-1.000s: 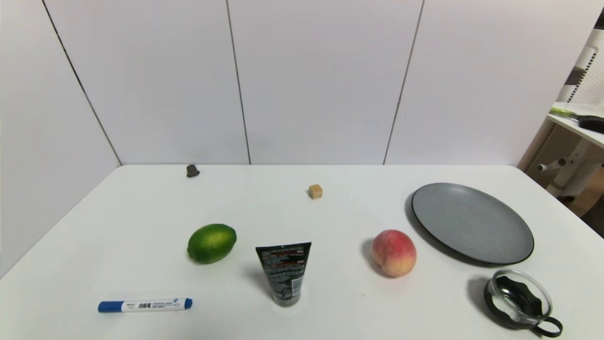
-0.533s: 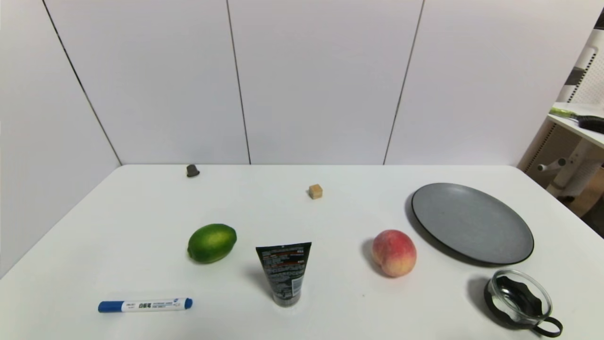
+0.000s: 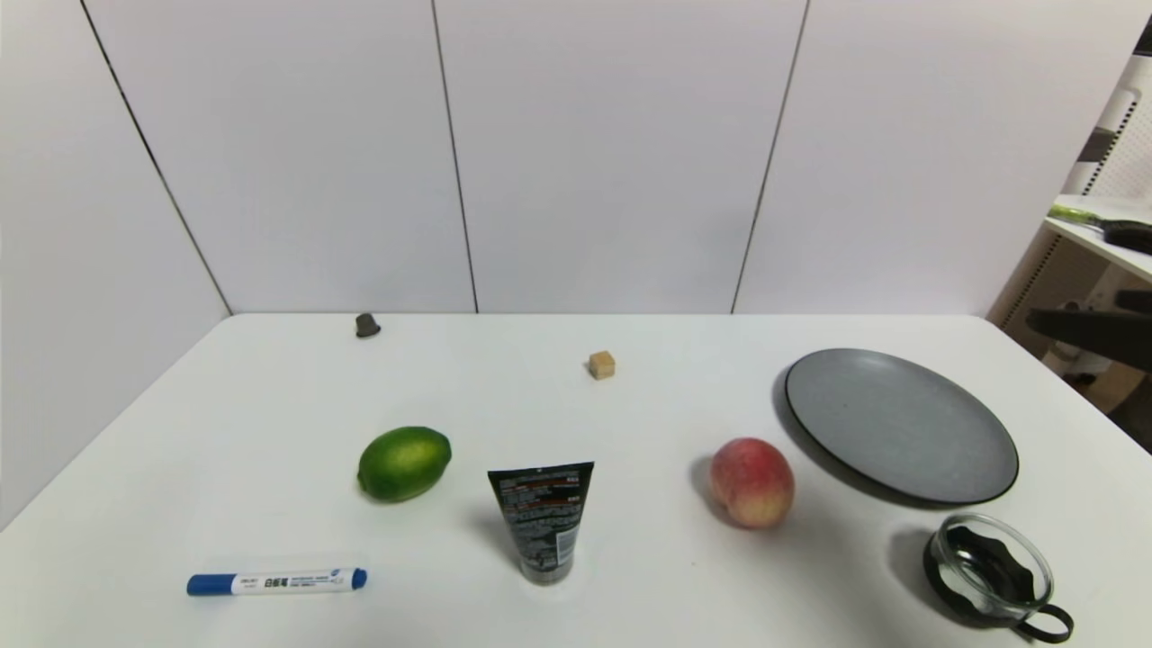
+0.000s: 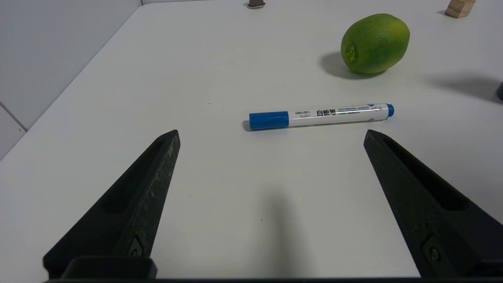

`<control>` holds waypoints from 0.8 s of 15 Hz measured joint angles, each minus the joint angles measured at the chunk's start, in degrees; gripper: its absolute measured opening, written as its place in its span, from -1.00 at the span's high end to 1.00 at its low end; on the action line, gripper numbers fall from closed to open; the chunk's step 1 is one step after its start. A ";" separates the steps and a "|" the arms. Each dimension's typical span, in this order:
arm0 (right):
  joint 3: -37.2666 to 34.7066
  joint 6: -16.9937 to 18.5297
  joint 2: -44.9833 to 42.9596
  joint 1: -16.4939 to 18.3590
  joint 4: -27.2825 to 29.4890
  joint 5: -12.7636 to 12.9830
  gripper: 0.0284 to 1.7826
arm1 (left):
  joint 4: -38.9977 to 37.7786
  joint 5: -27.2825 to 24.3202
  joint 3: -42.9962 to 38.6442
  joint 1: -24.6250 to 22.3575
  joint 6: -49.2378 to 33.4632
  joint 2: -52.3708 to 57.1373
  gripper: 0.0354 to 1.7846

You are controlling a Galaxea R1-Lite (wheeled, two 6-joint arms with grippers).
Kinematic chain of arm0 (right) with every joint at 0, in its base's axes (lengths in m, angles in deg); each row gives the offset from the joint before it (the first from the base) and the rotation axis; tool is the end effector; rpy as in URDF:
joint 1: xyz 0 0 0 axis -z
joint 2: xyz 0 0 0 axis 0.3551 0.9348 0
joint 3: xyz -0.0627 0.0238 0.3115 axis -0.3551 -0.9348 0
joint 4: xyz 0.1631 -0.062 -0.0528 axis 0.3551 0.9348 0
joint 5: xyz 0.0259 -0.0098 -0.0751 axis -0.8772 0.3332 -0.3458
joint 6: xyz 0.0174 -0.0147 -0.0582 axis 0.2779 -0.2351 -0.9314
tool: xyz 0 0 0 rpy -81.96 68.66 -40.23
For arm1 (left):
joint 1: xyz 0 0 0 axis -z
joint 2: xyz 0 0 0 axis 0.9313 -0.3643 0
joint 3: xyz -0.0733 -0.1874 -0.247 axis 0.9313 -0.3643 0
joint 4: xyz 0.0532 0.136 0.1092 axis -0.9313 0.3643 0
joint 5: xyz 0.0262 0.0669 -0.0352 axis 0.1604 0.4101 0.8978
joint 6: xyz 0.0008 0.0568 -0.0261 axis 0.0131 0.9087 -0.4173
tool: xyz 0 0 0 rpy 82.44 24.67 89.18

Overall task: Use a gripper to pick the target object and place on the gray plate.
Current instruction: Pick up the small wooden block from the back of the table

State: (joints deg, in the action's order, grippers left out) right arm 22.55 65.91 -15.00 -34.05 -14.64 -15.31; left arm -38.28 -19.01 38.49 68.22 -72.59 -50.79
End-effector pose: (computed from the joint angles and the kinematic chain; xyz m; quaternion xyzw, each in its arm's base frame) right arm 0.1540 0.0456 0.3052 0.0116 0.1561 0.1824 0.9707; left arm -0.0101 -0.0005 0.0750 0.0084 0.0013 -0.0001 1.0000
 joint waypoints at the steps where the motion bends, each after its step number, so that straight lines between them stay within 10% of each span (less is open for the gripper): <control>1: 3.21 0.00 4.71 -1.51 -0.02 -0.02 -0.92 | 0.00 0.00 0.00 0.00 0.00 0.00 -0.89; 12: 30.84 -0.39 46.09 -16.98 -0.60 0.37 -0.92 | 0.00 -0.02 0.00 0.00 -0.02 0.00 -0.89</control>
State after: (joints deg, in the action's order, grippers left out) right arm 53.39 65.52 31.09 -51.03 -15.24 -14.94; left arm -38.28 -19.03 38.49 68.22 -72.61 -50.79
